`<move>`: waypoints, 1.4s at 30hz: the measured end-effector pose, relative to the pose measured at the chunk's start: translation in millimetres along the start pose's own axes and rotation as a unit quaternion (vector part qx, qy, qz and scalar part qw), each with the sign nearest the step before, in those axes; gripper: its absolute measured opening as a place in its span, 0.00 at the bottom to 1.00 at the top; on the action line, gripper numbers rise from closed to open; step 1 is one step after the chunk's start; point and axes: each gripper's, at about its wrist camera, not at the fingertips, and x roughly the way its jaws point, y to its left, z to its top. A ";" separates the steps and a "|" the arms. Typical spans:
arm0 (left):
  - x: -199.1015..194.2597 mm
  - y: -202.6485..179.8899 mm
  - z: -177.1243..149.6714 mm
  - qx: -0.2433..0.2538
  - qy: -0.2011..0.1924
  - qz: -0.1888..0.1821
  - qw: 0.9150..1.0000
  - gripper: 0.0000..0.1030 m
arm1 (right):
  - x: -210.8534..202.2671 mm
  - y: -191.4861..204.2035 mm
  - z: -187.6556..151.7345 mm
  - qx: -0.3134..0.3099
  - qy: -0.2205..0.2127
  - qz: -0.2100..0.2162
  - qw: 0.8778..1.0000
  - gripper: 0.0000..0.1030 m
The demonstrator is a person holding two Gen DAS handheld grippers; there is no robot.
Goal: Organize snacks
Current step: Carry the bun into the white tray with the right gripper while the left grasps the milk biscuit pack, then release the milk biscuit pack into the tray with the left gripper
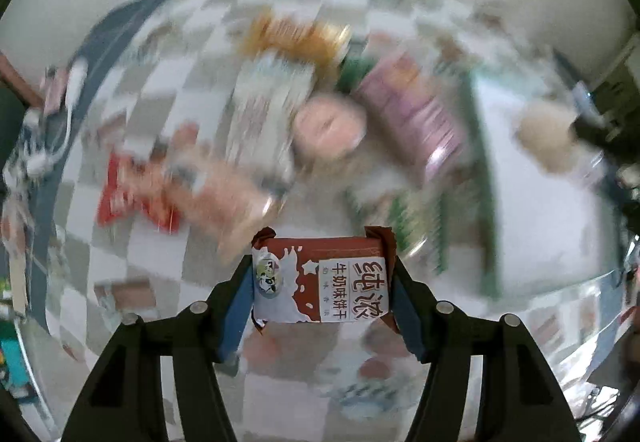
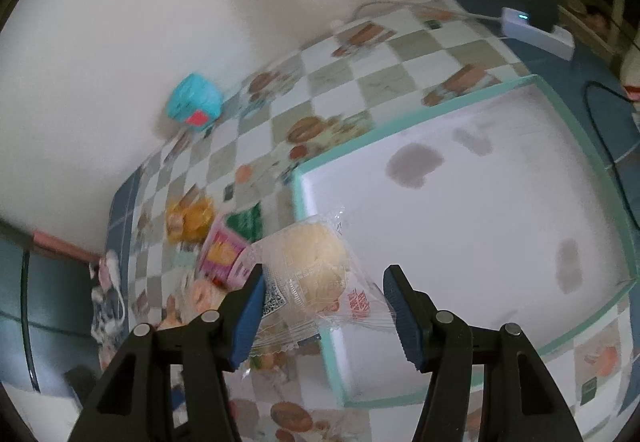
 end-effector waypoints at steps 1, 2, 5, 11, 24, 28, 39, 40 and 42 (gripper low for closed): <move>-6.3 -9.1 9.4 0.008 -0.010 -0.004 1.000 0.63 | 0.0 -5.5 3.5 0.008 -0.002 -0.003 1.000 0.60; -11.2 -23.8 21.8 0.019 -0.018 -0.012 1.000 0.64 | 0.3 -15.2 9.6 0.023 -0.006 -0.011 1.000 0.60; -10.9 -64.4 47.4 0.048 -0.028 -0.039 0.998 0.64 | 0.6 -38.2 22.0 0.055 -0.018 -0.035 0.998 0.60; 8.0 -147.4 78.4 0.089 -0.033 -0.081 0.992 0.64 | 0.8 -94.6 44.8 0.110 -0.043 -0.107 0.987 0.60; 27.4 -170.4 85.6 0.043 -0.043 -0.061 0.996 0.84 | -16.3 -149.2 55.8 0.164 -0.063 -0.162 0.971 0.65; 19.3 -137.9 82.8 0.005 -0.057 0.000 0.998 0.90 | -24.5 -140.8 53.7 0.145 -0.070 -0.165 0.973 0.84; -5.7 -33.5 59.2 -0.100 -0.074 0.093 0.988 0.90 | -56.1 -87.1 31.7 0.068 -0.107 -0.130 0.983 1.00; -10.1 -27.5 57.3 -0.103 -0.079 0.099 0.987 0.90 | -57.7 -78.5 29.0 0.056 -0.109 -0.124 0.985 1.00; -22.3 -9.8 51.1 -0.113 -0.091 0.111 0.983 0.90 | -59.4 -64.2 25.1 0.035 -0.112 -0.116 0.986 1.00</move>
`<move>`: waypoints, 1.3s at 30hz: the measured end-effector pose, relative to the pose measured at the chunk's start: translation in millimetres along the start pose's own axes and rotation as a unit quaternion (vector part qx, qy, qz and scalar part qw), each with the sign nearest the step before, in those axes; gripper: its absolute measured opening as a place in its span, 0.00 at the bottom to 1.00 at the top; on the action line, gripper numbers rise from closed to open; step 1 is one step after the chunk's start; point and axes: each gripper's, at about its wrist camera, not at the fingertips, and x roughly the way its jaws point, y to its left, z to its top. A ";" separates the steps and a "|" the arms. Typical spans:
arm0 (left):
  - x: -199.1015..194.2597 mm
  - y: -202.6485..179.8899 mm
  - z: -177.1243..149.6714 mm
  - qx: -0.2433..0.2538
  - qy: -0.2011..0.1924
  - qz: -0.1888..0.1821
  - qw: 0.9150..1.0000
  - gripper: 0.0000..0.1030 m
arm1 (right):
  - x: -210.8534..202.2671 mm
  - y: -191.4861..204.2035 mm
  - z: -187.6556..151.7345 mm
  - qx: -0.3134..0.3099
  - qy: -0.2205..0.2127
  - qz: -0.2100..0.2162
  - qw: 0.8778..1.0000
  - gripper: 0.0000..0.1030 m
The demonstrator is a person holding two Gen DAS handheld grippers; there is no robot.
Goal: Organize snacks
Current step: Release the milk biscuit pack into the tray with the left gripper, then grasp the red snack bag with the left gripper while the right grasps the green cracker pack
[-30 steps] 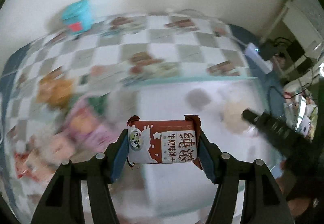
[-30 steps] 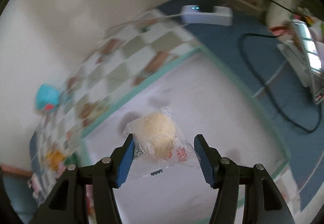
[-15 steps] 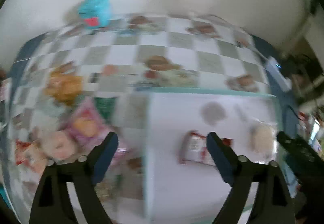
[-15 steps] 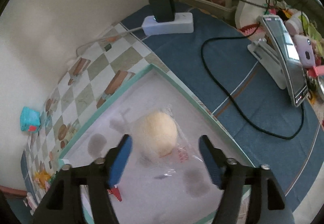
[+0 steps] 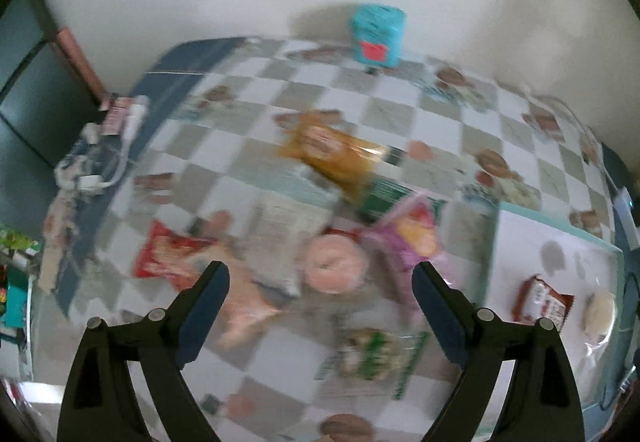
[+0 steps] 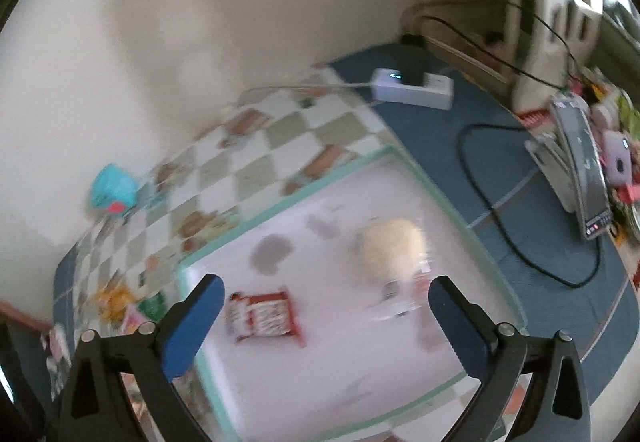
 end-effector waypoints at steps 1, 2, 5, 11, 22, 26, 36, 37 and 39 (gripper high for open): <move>-3.1 7.0 -0.5 -0.003 -0.004 0.004 1.000 0.90 | -4.9 11.6 -4.3 -0.017 -0.005 0.009 1.000 1.00; -6.3 16.4 -0.9 -0.007 -0.008 0.007 1.000 0.90 | -8.0 19.2 -6.9 -0.029 -0.008 0.017 0.999 1.00; -12.0 43.8 -3.5 -0.014 -0.016 0.023 1.000 0.90 | -17.9 45.6 -17.4 -0.063 -0.011 0.050 0.997 1.00; -16.7 98.8 -6.9 -0.036 -0.027 0.056 0.997 0.90 | -26.8 87.2 -37.3 -0.112 -0.017 0.081 0.990 1.00; -16.1 189.7 -14.8 -0.115 -0.025 0.094 0.989 0.90 | -23.4 124.2 -60.4 -0.150 0.002 0.105 0.983 1.00; -12.3 215.7 -18.0 -0.146 -0.018 0.093 0.985 0.90 | -11.8 137.9 -73.1 -0.163 0.025 0.101 0.981 1.00; 10.3 236.8 -22.2 -0.177 0.015 0.068 0.982 0.90 | 13.3 169.2 -109.5 -0.212 0.076 0.088 0.970 1.00; 12.4 235.6 -21.9 -0.176 0.018 0.064 0.982 0.90 | 16.7 170.2 -111.7 -0.213 0.082 0.086 0.970 1.00; 18.8 232.1 -21.2 -0.174 0.025 0.053 0.983 0.90 | 23.7 170.9 -116.6 -0.215 0.094 0.083 0.969 1.00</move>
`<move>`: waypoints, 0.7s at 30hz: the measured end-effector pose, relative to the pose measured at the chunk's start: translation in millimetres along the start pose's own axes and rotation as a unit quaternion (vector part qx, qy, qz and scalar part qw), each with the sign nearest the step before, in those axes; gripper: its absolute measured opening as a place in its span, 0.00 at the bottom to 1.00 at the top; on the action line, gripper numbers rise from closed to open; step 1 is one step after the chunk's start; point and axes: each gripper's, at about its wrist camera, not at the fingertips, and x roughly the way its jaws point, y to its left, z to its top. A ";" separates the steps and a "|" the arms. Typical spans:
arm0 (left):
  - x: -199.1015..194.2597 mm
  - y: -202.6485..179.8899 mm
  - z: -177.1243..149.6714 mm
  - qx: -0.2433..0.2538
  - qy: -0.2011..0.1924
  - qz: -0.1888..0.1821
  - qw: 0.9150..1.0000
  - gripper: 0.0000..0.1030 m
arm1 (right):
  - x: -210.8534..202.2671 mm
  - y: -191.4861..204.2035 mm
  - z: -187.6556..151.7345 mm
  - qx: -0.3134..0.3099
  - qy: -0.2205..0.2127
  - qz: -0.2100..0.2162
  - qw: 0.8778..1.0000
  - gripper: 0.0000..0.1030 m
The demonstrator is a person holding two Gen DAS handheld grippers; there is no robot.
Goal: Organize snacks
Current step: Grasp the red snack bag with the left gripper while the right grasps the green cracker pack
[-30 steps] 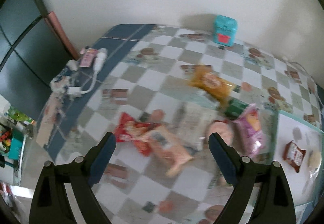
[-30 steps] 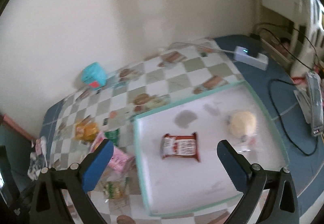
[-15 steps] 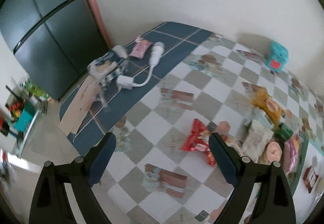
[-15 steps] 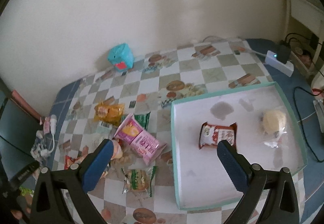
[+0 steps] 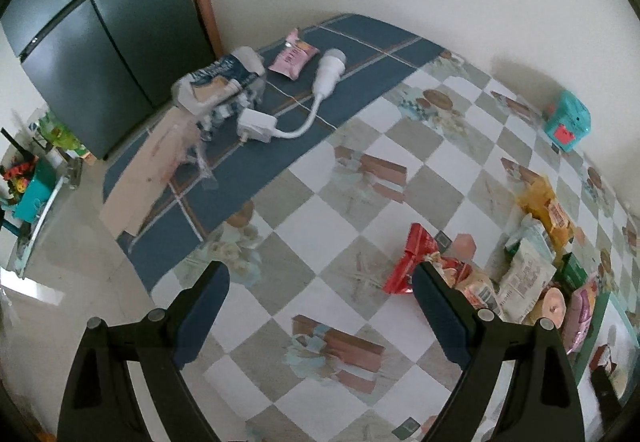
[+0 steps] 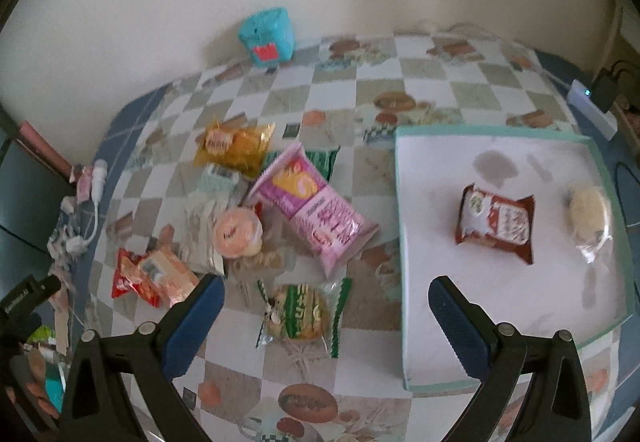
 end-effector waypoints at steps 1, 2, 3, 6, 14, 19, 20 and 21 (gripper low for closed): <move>3.5 -2.3 -0.4 0.001 0.006 -0.005 1.000 0.90 | 4.6 0.7 -1.7 -0.001 0.008 -0.001 1.000 1.00; 9.0 -5.9 -1.9 0.002 0.015 -0.012 1.000 0.90 | 11.3 1.6 -3.9 -0.001 0.019 -0.002 1.000 1.00; 14.4 -8.9 -3.5 0.002 0.025 -0.019 1.000 0.90 | 15.1 1.9 -5.5 -0.001 0.026 -0.002 1.000 1.00; 34.5 -16.7 -7.4 -0.008 0.061 -0.042 0.997 0.90 | 28.3 2.3 -10.2 0.001 0.049 -0.001 0.999 1.00; 73.6 -14.1 -8.4 -0.078 0.086 -0.066 0.991 0.90 | 48.1 2.2 -15.5 0.006 0.079 -0.002 0.997 1.00; 82.6 -12.3 -8.1 -0.104 0.092 -0.104 0.985 0.90 | 55.3 8.1 -17.1 -0.003 0.088 -0.003 0.996 1.00; 84.5 -14.9 -7.4 -0.101 0.091 -0.109 0.985 0.90 | 57.1 9.6 -18.0 -0.006 0.091 -0.003 0.996 1.00; 86.9 -18.4 -7.3 -0.097 0.091 -0.113 0.985 0.90 | 58.7 11.0 -18.3 -0.008 0.092 -0.003 0.996 1.00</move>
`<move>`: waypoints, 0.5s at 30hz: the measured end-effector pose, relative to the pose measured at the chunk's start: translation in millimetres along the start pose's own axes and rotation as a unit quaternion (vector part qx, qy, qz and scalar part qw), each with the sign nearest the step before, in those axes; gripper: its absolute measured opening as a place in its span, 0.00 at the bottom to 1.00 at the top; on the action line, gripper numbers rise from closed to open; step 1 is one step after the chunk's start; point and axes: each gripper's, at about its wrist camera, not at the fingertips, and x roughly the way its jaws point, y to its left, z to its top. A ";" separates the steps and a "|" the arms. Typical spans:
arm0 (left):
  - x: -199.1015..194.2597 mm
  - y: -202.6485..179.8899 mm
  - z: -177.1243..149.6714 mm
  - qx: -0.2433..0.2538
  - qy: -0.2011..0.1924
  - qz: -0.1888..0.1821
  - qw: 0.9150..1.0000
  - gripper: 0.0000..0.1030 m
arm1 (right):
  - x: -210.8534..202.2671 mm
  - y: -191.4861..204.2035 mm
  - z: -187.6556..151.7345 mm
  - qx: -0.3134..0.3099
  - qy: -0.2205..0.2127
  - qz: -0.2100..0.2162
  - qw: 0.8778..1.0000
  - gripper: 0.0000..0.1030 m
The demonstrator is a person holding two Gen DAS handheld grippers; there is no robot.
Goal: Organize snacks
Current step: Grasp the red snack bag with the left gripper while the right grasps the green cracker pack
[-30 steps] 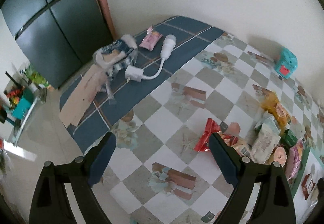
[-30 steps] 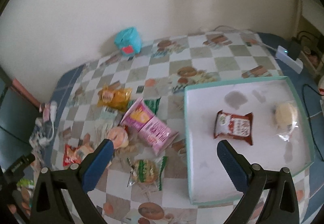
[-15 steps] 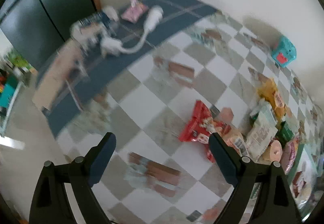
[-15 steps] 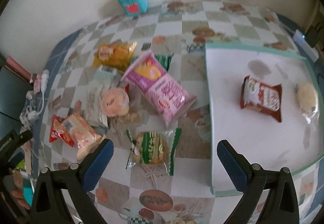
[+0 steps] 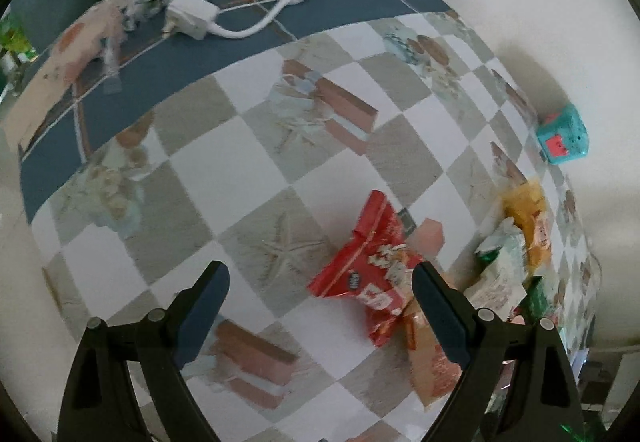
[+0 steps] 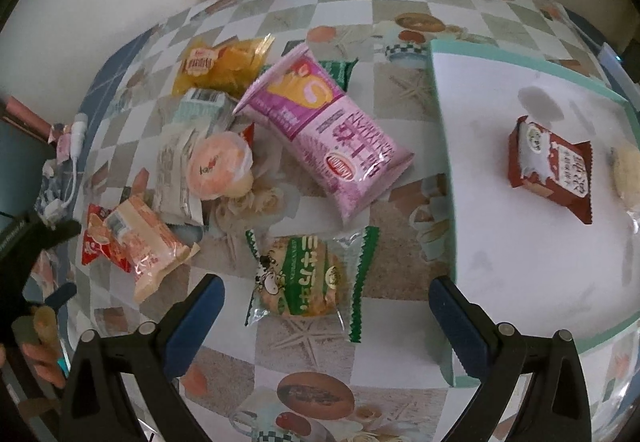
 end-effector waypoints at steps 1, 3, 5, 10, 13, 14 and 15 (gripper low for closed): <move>2.7 -2.6 -0.3 0.003 0.004 -0.007 1.000 0.90 | 1.7 1.2 -0.3 -0.002 0.002 -0.002 1.000 1.00; 10.9 -7.4 -1.1 0.011 0.010 -0.014 1.000 0.90 | 5.3 3.0 -1.4 -0.005 0.004 -0.007 1.000 1.00; 20.8 -10.6 -2.0 0.015 0.019 -0.021 0.999 0.90 | 9.7 3.9 -2.5 -0.006 0.009 -0.011 1.000 1.00; 33.7 -12.1 -1.9 0.017 0.031 -0.021 0.999 0.90 | 18.2 11.3 -4.8 -0.019 0.014 -0.021 0.999 1.00; 36.1 -14.2 -1.0 0.026 0.033 -0.016 0.999 0.90 | 25.8 17.9 -7.3 -0.028 0.023 -0.028 0.999 1.00; 37.1 -15.2 -1.1 0.030 0.034 -0.012 0.999 0.90 | 28.5 19.5 -7.8 -0.030 0.025 -0.030 0.999 1.00; 38.0 -16.9 -1.1 0.034 0.036 -0.008 0.999 0.90 | 31.1 20.9 -9.8 -0.032 0.027 -0.033 0.999 1.00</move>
